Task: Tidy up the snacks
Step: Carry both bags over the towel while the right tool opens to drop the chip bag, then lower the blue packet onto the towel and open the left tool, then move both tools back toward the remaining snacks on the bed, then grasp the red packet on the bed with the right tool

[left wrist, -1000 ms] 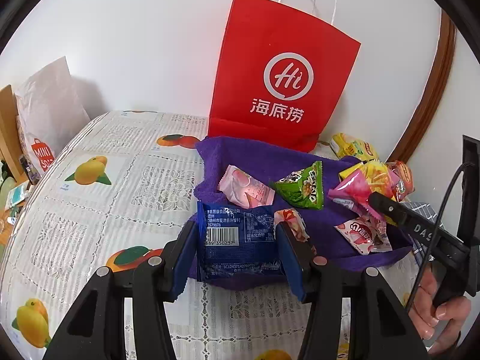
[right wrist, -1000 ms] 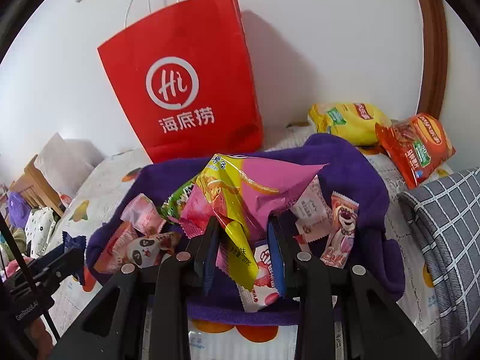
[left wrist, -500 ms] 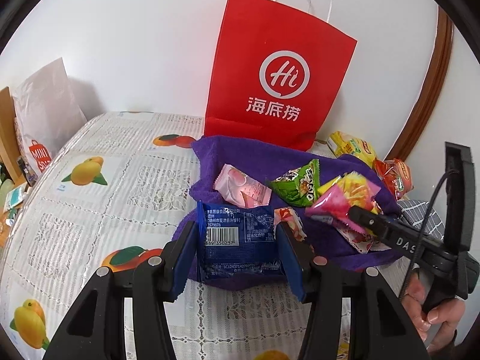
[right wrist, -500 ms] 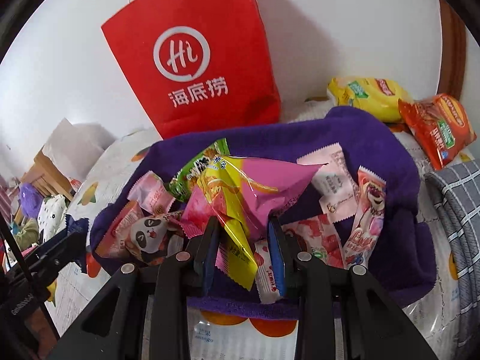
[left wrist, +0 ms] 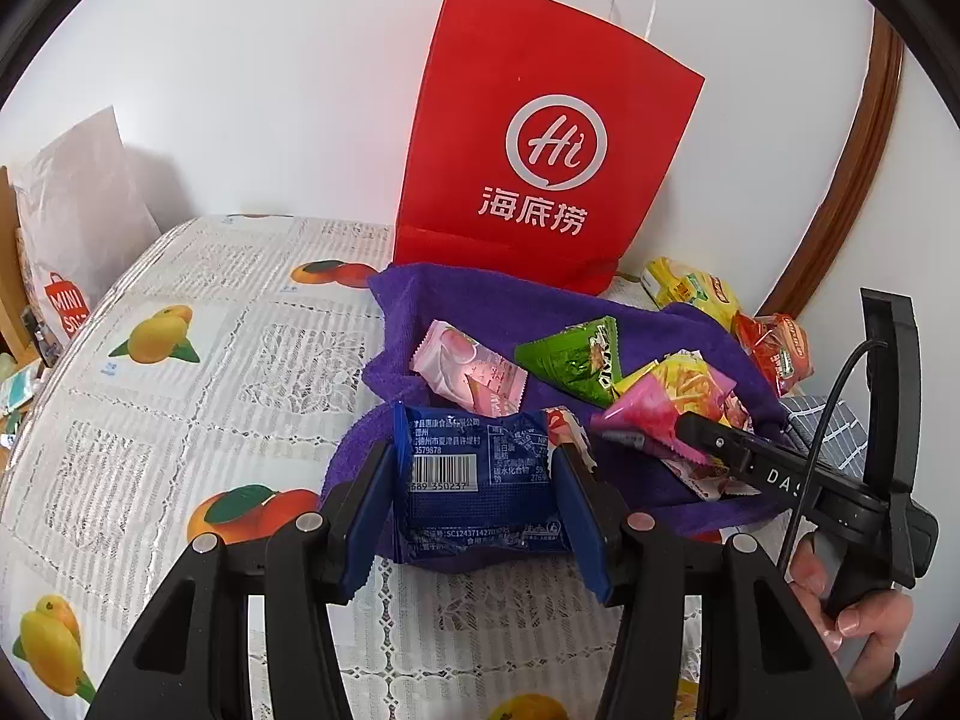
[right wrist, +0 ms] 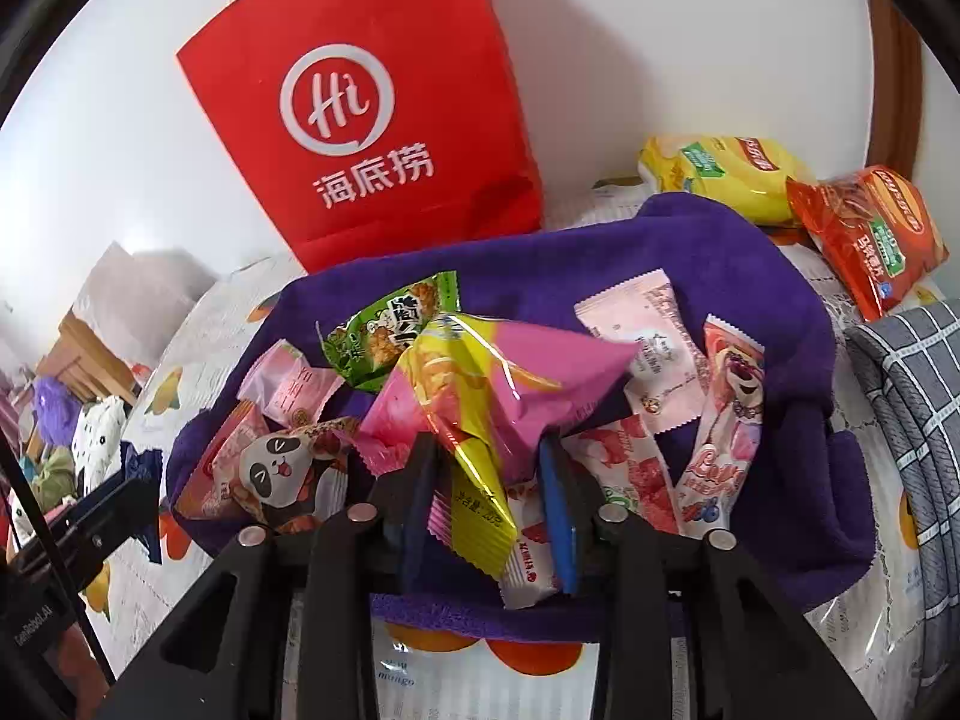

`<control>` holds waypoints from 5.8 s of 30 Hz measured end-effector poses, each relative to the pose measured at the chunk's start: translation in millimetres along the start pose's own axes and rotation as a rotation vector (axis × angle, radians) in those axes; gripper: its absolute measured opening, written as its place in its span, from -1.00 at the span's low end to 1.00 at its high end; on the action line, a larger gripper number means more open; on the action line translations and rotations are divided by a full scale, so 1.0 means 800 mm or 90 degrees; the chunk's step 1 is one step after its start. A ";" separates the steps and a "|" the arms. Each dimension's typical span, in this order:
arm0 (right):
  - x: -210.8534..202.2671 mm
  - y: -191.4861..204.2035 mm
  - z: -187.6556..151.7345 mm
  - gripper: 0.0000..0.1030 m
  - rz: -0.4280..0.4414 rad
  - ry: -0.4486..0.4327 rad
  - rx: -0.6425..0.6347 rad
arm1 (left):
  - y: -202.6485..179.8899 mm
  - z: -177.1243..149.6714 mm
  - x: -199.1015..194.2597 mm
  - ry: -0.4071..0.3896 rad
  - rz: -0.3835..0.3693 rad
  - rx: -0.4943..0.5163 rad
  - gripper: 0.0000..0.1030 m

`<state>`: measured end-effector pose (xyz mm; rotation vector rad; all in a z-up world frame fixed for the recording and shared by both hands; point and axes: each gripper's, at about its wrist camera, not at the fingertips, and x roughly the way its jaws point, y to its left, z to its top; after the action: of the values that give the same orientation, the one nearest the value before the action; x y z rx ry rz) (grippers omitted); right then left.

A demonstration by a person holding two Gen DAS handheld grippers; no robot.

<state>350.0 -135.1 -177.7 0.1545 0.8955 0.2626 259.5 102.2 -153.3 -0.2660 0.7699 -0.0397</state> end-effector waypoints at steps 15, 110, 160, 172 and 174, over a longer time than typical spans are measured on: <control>-0.029 -0.013 0.008 0.07 0.032 -0.049 0.034 | 0.001 -0.002 0.006 0.014 -0.014 -0.002 0.00; -0.138 -0.025 -0.105 0.19 -0.097 -0.049 0.037 | -0.061 -0.003 0.013 0.113 -0.093 0.076 0.44; -0.122 -0.086 -0.165 -0.08 -0.200 0.015 0.054 | -0.061 -0.011 0.021 0.128 -0.099 0.072 0.44; -0.141 -0.107 -0.171 -0.14 -0.123 -0.031 0.112 | -0.057 -0.008 0.016 0.119 -0.103 0.065 0.44; -0.145 -0.107 -0.171 -0.17 -0.110 -0.042 0.114 | -0.057 -0.008 0.016 0.120 -0.103 0.063 0.44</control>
<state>187.0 -247.4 -196.4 0.2483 0.8604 0.0164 266.9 55.0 -154.9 -0.2325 0.9287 -0.2585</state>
